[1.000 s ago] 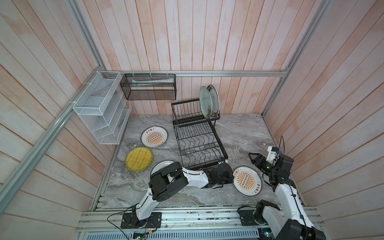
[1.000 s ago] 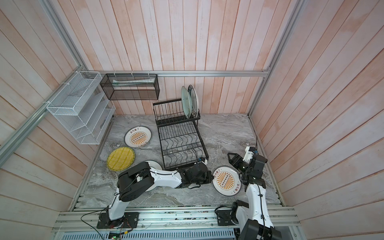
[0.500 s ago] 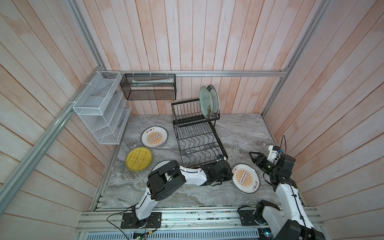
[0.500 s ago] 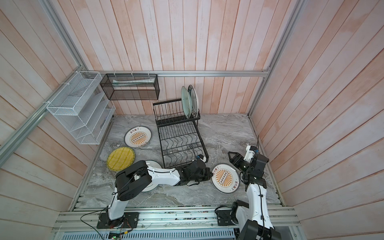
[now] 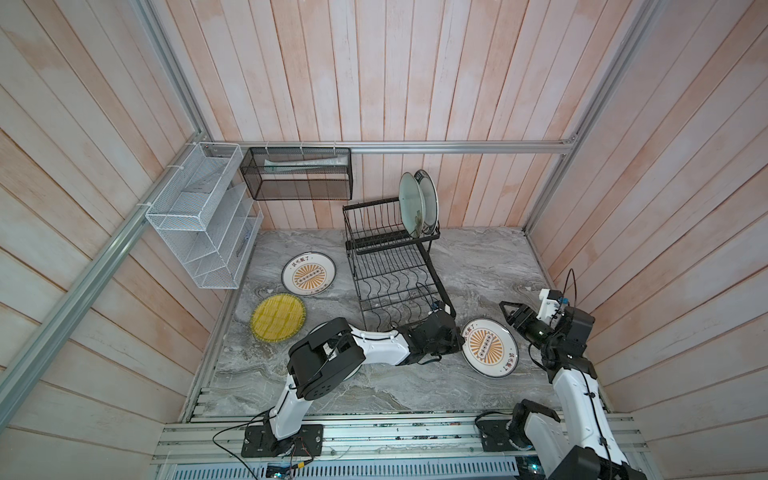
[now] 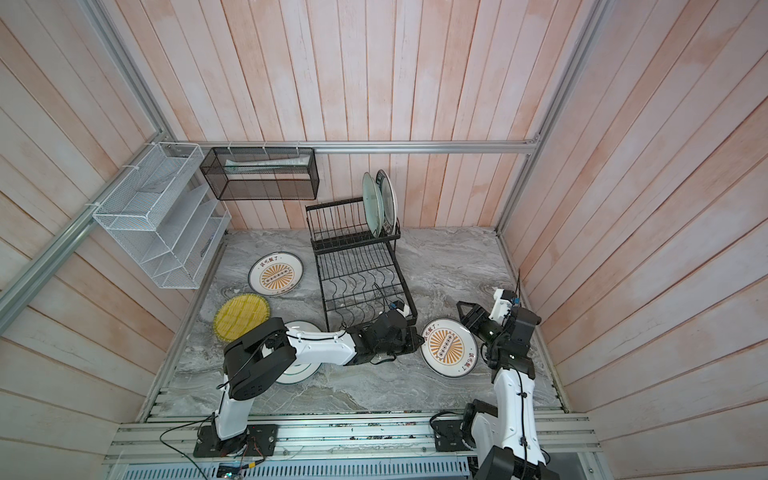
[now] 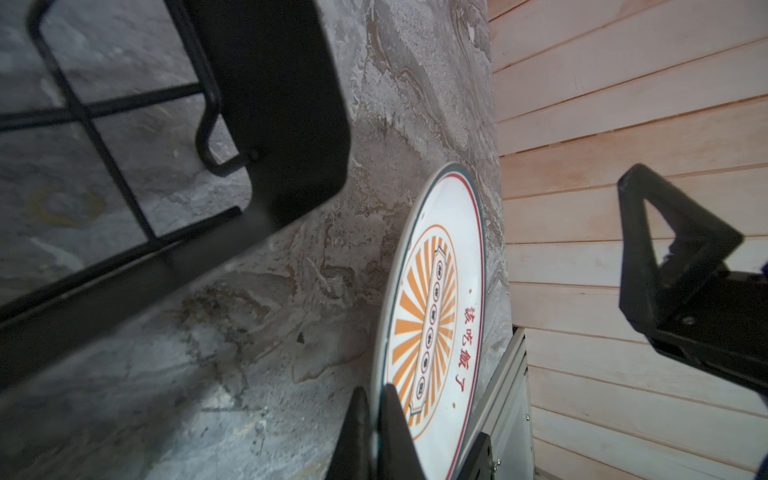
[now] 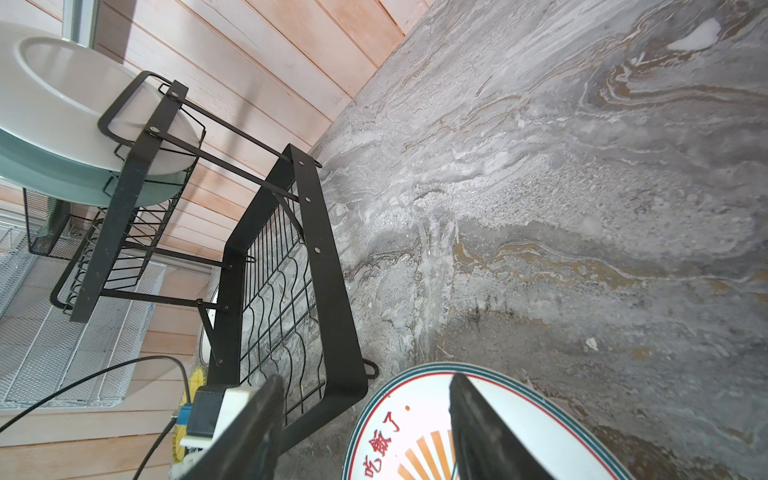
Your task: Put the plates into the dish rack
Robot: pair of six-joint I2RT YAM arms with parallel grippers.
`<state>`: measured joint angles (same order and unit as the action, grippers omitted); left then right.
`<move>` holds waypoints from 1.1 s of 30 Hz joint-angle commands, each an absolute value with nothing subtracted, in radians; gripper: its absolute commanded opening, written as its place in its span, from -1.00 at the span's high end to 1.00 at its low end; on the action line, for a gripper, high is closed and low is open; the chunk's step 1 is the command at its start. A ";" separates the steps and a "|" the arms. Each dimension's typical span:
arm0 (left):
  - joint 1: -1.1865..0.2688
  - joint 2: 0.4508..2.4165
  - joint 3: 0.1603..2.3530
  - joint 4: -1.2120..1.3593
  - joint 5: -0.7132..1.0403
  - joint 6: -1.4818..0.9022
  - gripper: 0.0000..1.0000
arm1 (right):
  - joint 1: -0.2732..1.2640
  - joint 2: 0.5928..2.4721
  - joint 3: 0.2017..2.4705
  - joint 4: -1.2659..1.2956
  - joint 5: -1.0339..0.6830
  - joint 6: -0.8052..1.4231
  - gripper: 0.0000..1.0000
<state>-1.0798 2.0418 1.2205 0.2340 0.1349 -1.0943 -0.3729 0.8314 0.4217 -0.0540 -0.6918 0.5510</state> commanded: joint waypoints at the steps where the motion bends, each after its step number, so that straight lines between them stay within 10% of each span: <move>1: -1.064 1.993 1.218 0.287 0.183 -1.075 1.00 | -0.379 0.818 0.450 -0.066 -0.718 0.561 -0.27; 33: -0.884 1.835 1.114 0.323 0.298 -1.040 1.00 | -0.387 0.756 0.454 -0.058 -0.756 0.613 -0.32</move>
<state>-0.9070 1.8877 1.1408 0.2512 0.2722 -1.0401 -0.3809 0.7601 0.4488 -0.0685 -0.7292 0.5991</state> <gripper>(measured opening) 0.058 0.660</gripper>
